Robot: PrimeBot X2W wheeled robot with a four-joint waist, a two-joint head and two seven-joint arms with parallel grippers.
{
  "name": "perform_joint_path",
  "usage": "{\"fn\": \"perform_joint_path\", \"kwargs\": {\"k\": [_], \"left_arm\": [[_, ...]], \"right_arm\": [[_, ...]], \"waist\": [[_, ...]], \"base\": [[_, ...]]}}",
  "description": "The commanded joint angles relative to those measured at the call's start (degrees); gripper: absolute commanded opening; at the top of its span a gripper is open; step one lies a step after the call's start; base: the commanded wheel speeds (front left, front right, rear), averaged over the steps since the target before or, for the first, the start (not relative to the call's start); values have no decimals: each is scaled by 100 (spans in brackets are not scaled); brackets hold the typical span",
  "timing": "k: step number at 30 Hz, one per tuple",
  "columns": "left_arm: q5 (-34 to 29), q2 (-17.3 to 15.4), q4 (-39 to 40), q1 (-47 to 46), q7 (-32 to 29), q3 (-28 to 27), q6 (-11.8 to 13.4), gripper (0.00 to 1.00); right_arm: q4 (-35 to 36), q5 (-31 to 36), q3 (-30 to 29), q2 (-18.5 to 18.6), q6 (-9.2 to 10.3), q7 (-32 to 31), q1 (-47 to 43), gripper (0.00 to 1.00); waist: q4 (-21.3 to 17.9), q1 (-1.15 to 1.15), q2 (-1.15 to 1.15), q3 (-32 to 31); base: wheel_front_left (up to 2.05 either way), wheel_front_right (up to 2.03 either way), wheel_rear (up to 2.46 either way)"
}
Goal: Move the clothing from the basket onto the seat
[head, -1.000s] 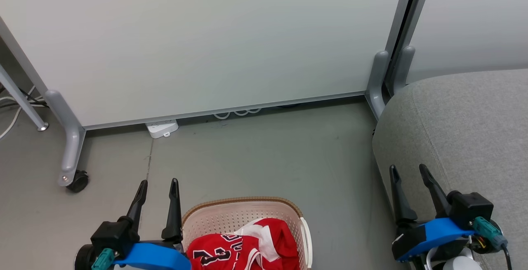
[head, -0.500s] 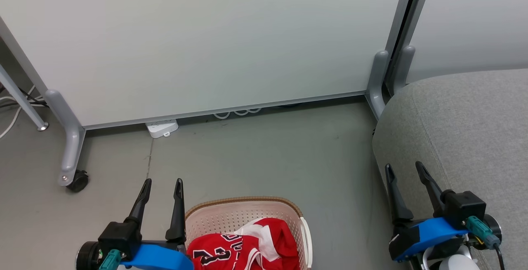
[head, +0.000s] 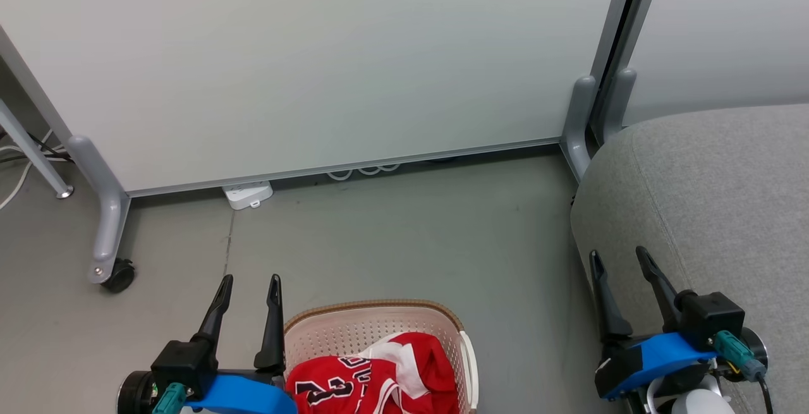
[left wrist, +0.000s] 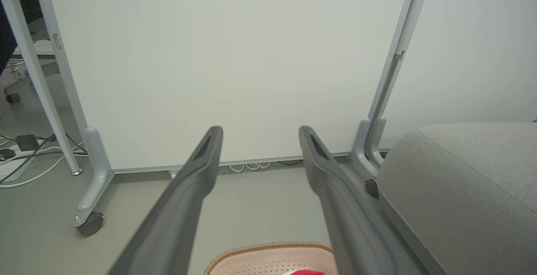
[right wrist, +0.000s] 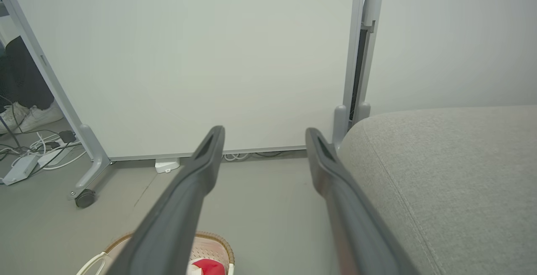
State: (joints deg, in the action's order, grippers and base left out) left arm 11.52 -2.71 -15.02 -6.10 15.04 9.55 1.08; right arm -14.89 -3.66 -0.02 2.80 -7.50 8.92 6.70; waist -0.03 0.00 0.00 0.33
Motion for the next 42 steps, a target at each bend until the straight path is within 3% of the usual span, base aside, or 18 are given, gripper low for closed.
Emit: {"fn": "perform_joint_path", "kwargs": {"k": [1,6,13,23,32,42], "left_arm": [[14,-32,-16,-42,22,-8,4,100],[-6,-29,-138,-154,21,0,-82,100],[-186,-56,-802,-626,21,89,-295,100],[-271,-190,-2969,-1900,14,400,-678,100],[-349,-333,-4306,-2956,-67,650,-780,100],[-338,-555,-5112,-3650,-128,737,-790,100]], "right_arm": [[16,-31,31,15,2,12,82,100],[104,-76,172,15,2,-19,231,100],[422,-53,297,13,3,-58,642,100],[876,-100,616,12,3,32,1464,100],[1021,-321,781,8,3,215,1751,100],[910,-686,1179,8,3,504,1966,100]], "waist": [[-24,0,0,37],[-160,0,0,271],[-387,0,0,1133],[-938,0,0,2833],[-1354,0,0,3975],[-1738,0,0,4647]], "base": [[0,0,0],[0,0,0],[0,0,0],[0,0,0],[0,0,0],[0,0,0]]}}
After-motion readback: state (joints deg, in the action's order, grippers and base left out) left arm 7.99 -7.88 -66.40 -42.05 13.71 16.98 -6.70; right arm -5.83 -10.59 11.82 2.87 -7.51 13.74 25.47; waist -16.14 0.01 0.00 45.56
